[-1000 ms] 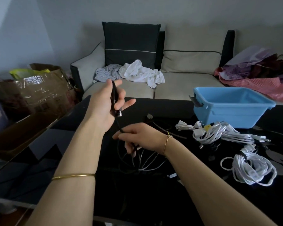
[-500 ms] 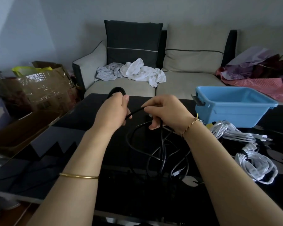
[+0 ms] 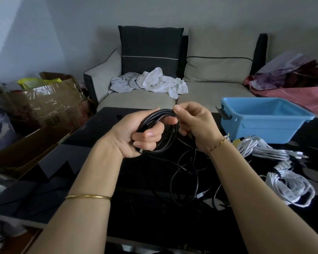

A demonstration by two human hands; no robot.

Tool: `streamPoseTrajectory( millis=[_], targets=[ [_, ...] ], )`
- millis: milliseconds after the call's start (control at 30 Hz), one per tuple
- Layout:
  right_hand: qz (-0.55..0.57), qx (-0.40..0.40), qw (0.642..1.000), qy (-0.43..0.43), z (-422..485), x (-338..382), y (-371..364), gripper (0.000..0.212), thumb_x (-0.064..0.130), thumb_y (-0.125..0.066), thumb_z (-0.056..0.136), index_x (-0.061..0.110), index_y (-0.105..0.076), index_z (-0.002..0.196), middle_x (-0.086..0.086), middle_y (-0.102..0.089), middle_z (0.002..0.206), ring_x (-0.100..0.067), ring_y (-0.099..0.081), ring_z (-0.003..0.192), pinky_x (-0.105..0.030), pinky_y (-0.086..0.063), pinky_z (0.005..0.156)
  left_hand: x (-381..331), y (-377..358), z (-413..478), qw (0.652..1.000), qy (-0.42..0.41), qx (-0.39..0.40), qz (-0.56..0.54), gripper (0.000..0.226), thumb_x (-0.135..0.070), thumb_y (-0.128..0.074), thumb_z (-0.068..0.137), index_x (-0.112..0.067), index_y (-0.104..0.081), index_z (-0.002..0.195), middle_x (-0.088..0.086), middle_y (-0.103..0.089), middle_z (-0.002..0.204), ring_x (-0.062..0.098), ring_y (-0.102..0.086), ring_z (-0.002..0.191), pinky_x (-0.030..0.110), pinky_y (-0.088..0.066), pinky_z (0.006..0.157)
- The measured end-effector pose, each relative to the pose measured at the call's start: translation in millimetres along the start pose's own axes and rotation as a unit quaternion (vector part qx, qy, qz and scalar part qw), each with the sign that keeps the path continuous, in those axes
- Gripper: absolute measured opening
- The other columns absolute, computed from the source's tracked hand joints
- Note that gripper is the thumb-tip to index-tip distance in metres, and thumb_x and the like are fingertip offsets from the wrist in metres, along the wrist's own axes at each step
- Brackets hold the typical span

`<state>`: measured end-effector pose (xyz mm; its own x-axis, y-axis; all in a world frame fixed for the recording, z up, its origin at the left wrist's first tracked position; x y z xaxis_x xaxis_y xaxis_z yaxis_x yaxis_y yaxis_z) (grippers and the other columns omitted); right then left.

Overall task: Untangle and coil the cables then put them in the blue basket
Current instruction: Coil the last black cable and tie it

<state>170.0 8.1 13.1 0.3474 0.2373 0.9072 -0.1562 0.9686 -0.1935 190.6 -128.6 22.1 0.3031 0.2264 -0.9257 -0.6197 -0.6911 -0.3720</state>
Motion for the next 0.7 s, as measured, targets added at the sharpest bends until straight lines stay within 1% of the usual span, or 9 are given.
streamPoseTrajectory(
  millis=[67,133,200,267,300,367,467,600,700],
  targets=[
    [0.037,-0.006,0.999,-0.009,-2,-8,-5,0.017,0.01,-0.05,0.094,0.009,-0.059,0.08,-0.001,-0.04,0.053,-0.006,-0.03,0.038,-0.018,-0.031,0.036,2,1,6,0.994,0.004,0.07,-0.088,0.04,-0.021,-0.036,0.095,0.005,-0.067,0.096,-0.001,-0.044,0.04,0.004,-0.018,0.032,0.014,-0.027,0.027],
    [0.064,-0.007,0.998,-0.023,-6,-16,-11,0.018,0.008,-0.044,0.098,0.011,-0.062,0.094,0.005,-0.041,0.048,-0.004,-0.03,0.037,-0.017,-0.03,0.036,2,4,10,0.966,0.005,0.164,-0.198,0.034,-0.009,-0.038,0.097,0.012,-0.059,0.112,0.008,-0.055,0.052,0.008,-0.029,0.04,0.021,-0.036,0.037],
    [0.064,-0.015,0.996,-0.054,-10,-25,-17,0.022,0.012,-0.041,0.1,0.018,-0.061,0.105,0.009,-0.046,0.048,-0.003,-0.033,0.036,-0.017,-0.03,0.036,1,10,13,0.95,-0.017,0.173,-0.259,0.033,0.0,-0.042,0.093,0.016,-0.051,0.121,0.014,-0.059,0.059,0.013,-0.035,0.043,0.026,-0.04,0.042],
    [0.031,-0.022,0.995,-0.09,-15,-34,-24,0.021,0.015,-0.039,0.101,0.02,-0.059,0.107,0.006,-0.047,0.052,-0.003,-0.033,0.036,-0.018,-0.031,0.036,-2,13,15,0.94,-0.052,0.149,-0.303,0.035,0.004,-0.045,0.088,0.017,-0.05,0.12,0.012,-0.057,0.056,0.015,-0.039,0.038,0.027,-0.04,0.04],
    [-0.003,-0.014,0.994,-0.105,-18,-37,-28,0.02,0.015,-0.038,0.101,0.019,-0.057,0.103,0.001,-0.045,0.057,-0.004,-0.032,0.037,-0.018,-0.031,0.036,-5,14,15,0.938,-0.082,0.107,-0.319,0.035,0.003,-0.044,0.086,0.016,-0.051,0.118,0.008,-0.054,0.052,0.015,-0.041,0.035,0.025,-0.039,0.037],
    [-0.093,0.02,0.986,-0.136,-25,-43,-37,0.018,0.014,-0.037,0.101,0.018,-0.054,0.094,-0.003,-0.043,0.062,-0.005,-0.031,0.038,-0.019,-0.032,0.037,-11,21,18,0.936,-0.155,-0.035,-0.315,0.033,-0.005,-0.038,0.092,0.01,-0.052,0.118,-0.003,-0.048,0.047,0.008,-0.038,0.031,0.019,-0.034,0.033],
    [-0.194,0.106,0.96,-0.17,-31,-43,-51,0.02,0.011,-0.036,0.099,0.015,-0.049,0.083,-0.004,-0.046,0.062,-0.005,-0.035,0.034,-0.022,-0.037,0.038,-14,30,21,0.93,-0.22,-0.209,-0.206,0.034,-0.026,-0.026,0.105,-0.003,-0.05,0.113,-0.007,-0.05,0.051,0.005,-0.032,0.034,0.016,-0.032,0.037],
    [-0.261,0.226,0.915,-0.21,-35,-32,-56,0.018,0.015,-0.044,0.098,0.0,-0.054,0.096,-0.007,-0.055,0.058,-0.012,-0.05,0.034,-0.021,-0.046,0.042,-13,39,18,0.91,-0.24,-0.333,-0.057,0.03,-0.03,-0.026,0.106,-0.01,-0.047,0.097,-0.005,-0.054,0.05,0.01,-0.038,0.037,0.019,-0.043,0.044],
    [-0.264,0.318,0.881,-0.229,-41,-17,-54,0.017,0.013,-0.048,0.097,0.0,-0.057,0.101,-0.007,-0.061,0.056,-0.015,-0.056,0.041,-0.021,-0.049,0.05,-14,46,13,0.886,-0.262,-0.382,0.008,0.028,-0.027,-0.027,0.106,-0.015,-0.048,0.091,-0.005,-0.05,0.045,0.011,-0.038,0.037,0.028,-0.057,0.058]
  ],
)
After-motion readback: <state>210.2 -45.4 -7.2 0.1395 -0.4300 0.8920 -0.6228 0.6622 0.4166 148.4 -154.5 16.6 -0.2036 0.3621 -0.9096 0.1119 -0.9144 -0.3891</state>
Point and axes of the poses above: each hand's wrist, its own z-axis towards the middle knuckle, its own y-axis out of the back of the hand, x = y × z, the point moved 4 cm from there along z, towards the middle knuckle
